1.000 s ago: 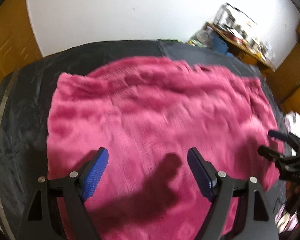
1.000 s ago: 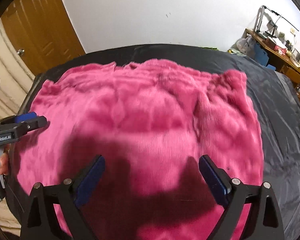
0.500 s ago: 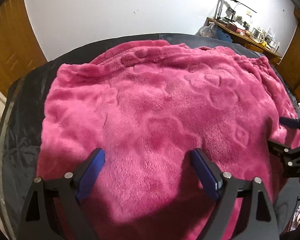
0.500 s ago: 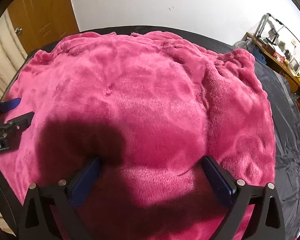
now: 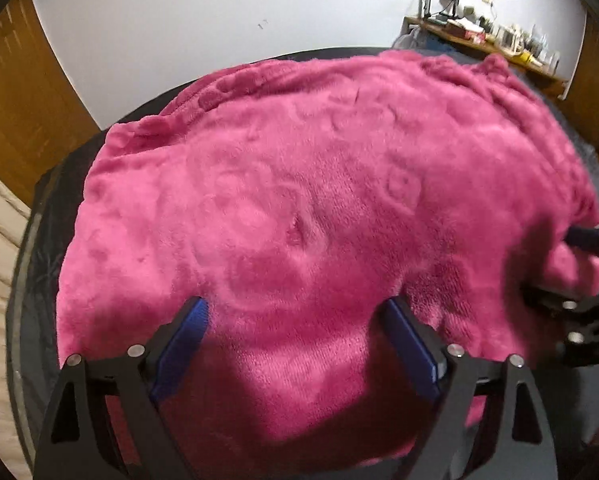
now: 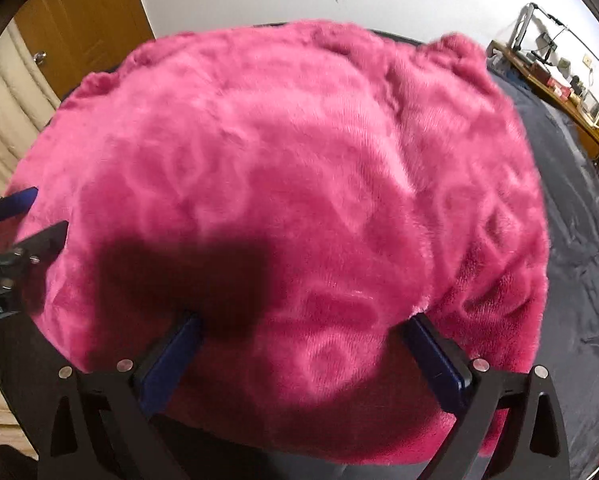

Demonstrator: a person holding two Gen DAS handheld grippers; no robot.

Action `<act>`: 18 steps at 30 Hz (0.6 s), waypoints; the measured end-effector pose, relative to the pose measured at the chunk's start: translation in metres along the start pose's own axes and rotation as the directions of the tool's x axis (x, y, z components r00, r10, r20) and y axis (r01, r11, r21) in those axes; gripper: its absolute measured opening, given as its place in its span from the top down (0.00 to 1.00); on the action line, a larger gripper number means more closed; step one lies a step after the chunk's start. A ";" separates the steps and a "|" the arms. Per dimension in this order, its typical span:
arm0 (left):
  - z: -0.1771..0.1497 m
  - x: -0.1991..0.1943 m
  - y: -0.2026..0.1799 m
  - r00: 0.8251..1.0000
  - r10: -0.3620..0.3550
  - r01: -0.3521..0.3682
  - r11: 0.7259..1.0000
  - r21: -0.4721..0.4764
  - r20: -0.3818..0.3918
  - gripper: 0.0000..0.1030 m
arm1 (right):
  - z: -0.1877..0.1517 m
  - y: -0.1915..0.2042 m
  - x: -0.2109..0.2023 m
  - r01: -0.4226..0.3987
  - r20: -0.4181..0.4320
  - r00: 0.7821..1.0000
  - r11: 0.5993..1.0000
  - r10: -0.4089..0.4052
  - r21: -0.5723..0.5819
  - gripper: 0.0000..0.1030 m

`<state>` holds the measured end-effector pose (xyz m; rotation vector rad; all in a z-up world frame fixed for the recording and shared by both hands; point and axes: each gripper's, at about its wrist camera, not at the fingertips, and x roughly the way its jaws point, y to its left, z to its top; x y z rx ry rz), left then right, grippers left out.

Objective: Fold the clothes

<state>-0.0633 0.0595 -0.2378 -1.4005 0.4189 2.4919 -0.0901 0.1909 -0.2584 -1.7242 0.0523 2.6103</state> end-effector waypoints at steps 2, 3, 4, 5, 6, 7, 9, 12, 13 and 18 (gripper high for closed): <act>0.001 0.002 0.001 1.000 0.009 -0.009 1.000 -0.020 -0.003 0.08 | -0.001 -0.002 -0.002 -0.013 0.007 1.000 1.000 0.013 -0.004 0.01; 0.001 0.002 0.002 1.000 0.010 -0.010 0.999 -0.031 -0.007 0.08 | -0.002 -0.003 -0.004 -0.021 0.009 1.000 1.000 0.021 -0.005 0.01; 0.001 0.001 0.005 1.000 0.009 -0.010 0.999 -0.035 -0.015 0.08 | -0.003 -0.005 -0.006 -0.029 0.012 1.000 1.000 0.029 -0.005 0.01; 0.002 -0.001 0.007 1.000 0.007 -0.008 0.999 -0.039 -0.021 0.08 | -0.003 -0.006 -0.008 -0.037 0.015 0.999 0.999 0.037 -0.006 0.01; 0.002 -0.004 0.011 1.000 0.002 -0.003 0.999 -0.050 -0.027 0.08 | -0.004 -0.007 -0.010 -0.045 0.017 0.999 0.999 0.045 -0.007 0.01; 0.002 -0.008 0.015 0.999 -0.003 0.001 0.998 -0.062 -0.032 0.08 | -0.005 -0.012 -0.015 -0.058 0.033 0.998 0.998 0.058 0.012 0.01; 0.001 -0.021 0.027 1.000 0.000 -0.001 0.995 -0.099 -0.016 0.08 | -0.009 -0.028 -0.032 -0.078 0.081 0.994 0.995 0.072 0.070 0.01; -0.007 -0.034 0.045 0.999 0.045 -0.043 0.987 -0.154 0.011 0.08 | -0.015 -0.049 -0.041 -0.088 0.110 0.991 0.988 0.075 0.124 0.01; -0.011 -0.033 0.054 0.998 0.065 -0.064 0.981 -0.186 -0.003 0.08 | -0.016 -0.052 -0.040 -0.092 0.106 0.991 0.987 0.079 0.129 0.01; -0.025 -0.016 0.098 0.989 0.126 -0.143 0.935 -0.325 -0.072 0.08 | -0.020 -0.065 -0.034 -0.111 0.090 0.991 0.982 0.098 0.155 0.01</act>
